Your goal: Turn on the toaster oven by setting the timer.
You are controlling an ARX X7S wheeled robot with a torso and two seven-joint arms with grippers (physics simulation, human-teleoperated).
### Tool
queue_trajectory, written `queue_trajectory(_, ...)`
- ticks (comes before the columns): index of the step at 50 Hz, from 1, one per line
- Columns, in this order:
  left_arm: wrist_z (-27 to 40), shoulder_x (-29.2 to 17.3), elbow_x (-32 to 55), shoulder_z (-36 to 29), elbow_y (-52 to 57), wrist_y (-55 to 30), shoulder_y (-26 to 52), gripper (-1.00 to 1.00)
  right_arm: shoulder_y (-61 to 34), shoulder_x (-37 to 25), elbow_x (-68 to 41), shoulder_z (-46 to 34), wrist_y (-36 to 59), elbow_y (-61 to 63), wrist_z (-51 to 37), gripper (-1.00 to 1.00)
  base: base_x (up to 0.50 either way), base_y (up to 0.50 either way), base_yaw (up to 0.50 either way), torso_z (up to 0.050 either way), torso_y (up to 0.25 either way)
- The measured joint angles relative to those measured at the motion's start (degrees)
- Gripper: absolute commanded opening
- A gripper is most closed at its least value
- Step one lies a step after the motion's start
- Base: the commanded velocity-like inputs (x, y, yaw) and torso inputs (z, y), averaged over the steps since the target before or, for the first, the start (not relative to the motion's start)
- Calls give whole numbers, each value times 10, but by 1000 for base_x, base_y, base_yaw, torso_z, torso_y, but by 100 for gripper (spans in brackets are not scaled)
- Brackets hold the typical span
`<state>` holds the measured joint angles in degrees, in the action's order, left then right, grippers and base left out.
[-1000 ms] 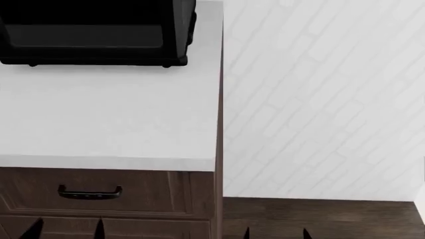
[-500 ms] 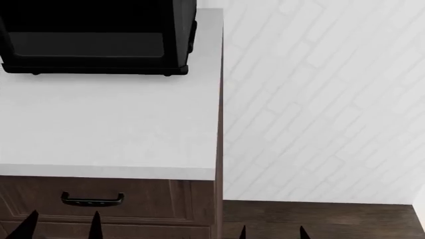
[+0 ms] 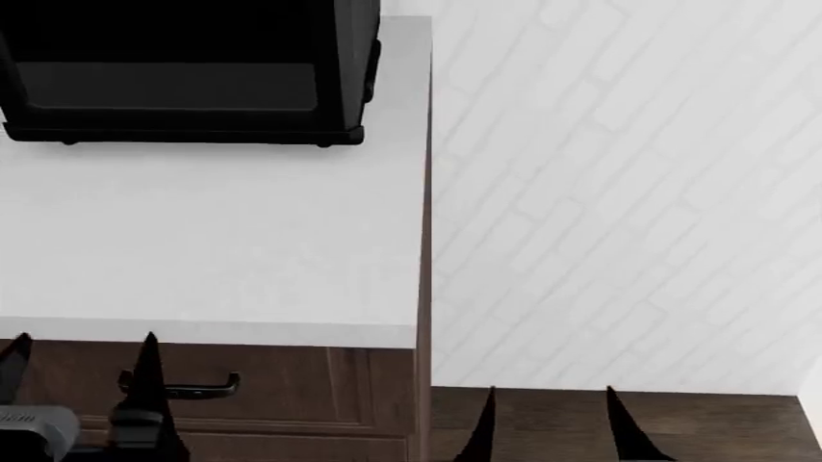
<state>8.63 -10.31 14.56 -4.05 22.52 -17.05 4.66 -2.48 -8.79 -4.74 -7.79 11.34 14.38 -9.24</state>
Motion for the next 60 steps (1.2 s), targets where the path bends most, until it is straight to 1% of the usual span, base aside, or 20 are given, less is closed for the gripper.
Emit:
queue_trajectory(12,26,-30,69,35,93,-157,108,100,-61,-24,-13,13,103,81,-2,100,0,0,0,0,0)
queue_trajectory(19,35,-46,98,46,111,-227,181,100,-104,-34,-22,17,150,106,1,100,0,0,0,0,0)
queue_trajectory(25,38,-59,113,48,114,-269,231,100,-134,-38,-29,19,176,112,3,100,0,0,0,0,0)
queue_trajectory(33,43,-66,130,52,113,-309,281,100,-172,-43,-36,20,204,116,5,100,0,0,0,0,0)
queue_trajectory(39,47,-69,139,55,113,-327,304,100,-194,-48,-37,16,224,123,6,100,0,0,0,0,0)
queue_trajectory(60,55,-75,152,59,118,-345,328,100,-221,-57,-40,3,250,134,3,100,0,490,0,0,0)
